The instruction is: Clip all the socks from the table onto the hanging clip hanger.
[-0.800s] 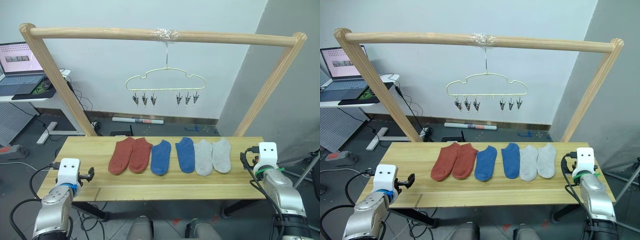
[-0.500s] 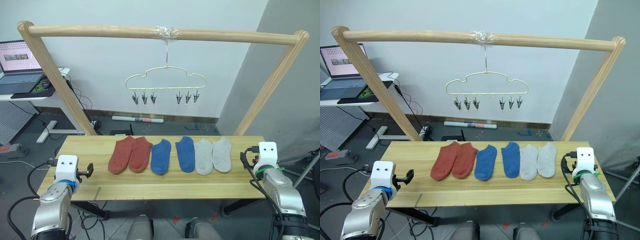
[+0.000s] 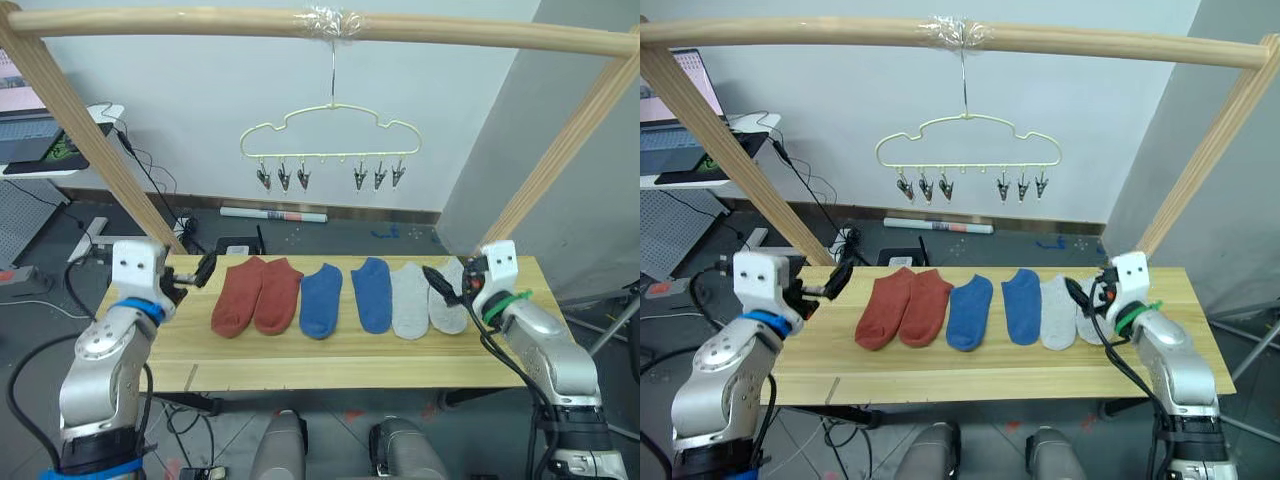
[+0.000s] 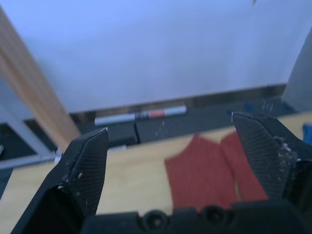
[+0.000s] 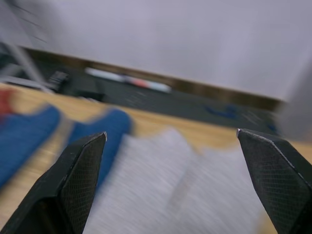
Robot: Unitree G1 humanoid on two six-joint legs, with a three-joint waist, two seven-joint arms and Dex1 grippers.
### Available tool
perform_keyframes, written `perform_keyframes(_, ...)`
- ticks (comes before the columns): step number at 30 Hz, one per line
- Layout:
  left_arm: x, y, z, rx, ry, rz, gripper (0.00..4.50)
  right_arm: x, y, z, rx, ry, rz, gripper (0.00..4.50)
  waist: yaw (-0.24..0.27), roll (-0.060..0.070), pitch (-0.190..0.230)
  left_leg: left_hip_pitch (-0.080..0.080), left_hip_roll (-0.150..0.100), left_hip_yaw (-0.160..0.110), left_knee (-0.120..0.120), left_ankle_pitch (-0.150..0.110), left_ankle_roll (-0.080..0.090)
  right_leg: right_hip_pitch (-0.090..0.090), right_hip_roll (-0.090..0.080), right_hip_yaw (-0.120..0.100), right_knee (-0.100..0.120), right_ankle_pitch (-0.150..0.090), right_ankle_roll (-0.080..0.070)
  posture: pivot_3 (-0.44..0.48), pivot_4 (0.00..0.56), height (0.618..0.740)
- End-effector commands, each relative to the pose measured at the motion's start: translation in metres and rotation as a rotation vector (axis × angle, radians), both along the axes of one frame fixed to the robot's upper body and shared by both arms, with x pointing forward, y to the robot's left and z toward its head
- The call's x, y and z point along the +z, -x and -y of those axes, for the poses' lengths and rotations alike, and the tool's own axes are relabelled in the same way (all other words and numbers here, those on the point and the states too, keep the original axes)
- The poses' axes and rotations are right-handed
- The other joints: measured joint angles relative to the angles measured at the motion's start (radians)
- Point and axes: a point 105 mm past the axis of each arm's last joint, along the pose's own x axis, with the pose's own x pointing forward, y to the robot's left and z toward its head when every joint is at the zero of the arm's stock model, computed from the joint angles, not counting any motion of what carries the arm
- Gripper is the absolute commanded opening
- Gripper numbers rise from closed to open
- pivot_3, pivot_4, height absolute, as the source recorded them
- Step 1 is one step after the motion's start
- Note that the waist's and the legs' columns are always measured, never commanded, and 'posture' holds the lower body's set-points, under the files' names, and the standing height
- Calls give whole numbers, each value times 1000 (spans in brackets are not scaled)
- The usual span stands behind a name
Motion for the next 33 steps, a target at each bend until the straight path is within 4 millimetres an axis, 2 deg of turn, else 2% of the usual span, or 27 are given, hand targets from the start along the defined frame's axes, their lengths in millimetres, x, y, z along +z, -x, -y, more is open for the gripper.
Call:
perform_keyframes(1,24,-6,16,-50,17,88,3567,34,10,-30,207,-77,81,4500,-1,-1,4,0,0,0,0,0,0,0,0,0,0,0,1,60,226,740)
perform_keyframes(3,29,-14,24,-57,39,100,3014,48,15,-45,305,-93,117,4500,-3,-1,8,0,0,0,0,-2,0,0,0,-1,-1,0,2,55,228,740)
perform_keyframes(7,32,-25,40,-82,67,115,3014,68,16,-68,426,-101,186,4500,-7,-1,17,-1,-1,-1,0,-2,0,0,0,-2,-1,0,4,45,233,740)
perform_keyframes(12,38,-38,55,-106,94,146,3014,89,14,-89,494,-139,242,4500,-16,-4,29,-2,-1,-1,1,-2,0,-1,0,-2,-1,1,5,31,243,740)
perform_keyframes(15,42,-49,59,-100,100,171,2513,97,13,-104,528,-159,268,4500,-21,-5,34,-3,-1,-2,1,-2,0,-1,0,-3,-1,1,5,25,249,740)
perform_keyframes(16,42,-52,60,-97,95,172,2218,97,13,-109,538,-159,273,4500,-23,-5,35,-3,-1,-3,1,-2,0,-1,0,-3,-1,2,5,14,253,740)
perform_keyframes(24,51,-69,68,-90,111,216,2218,106,17,-123,594,-183,294,4500,-24,-5,51,-6,-1,-4,1,-2,0,-4,0,-4,0,3,6,3,266,740)
perform_keyframes(33,60,-79,73,-88,127,251,2218,121,24,-133,636,-208,325,4500,-30,-5,57,-9,-1,-4,1,-2,-1,-7,0,-4,0,4,6,-15,278,740)
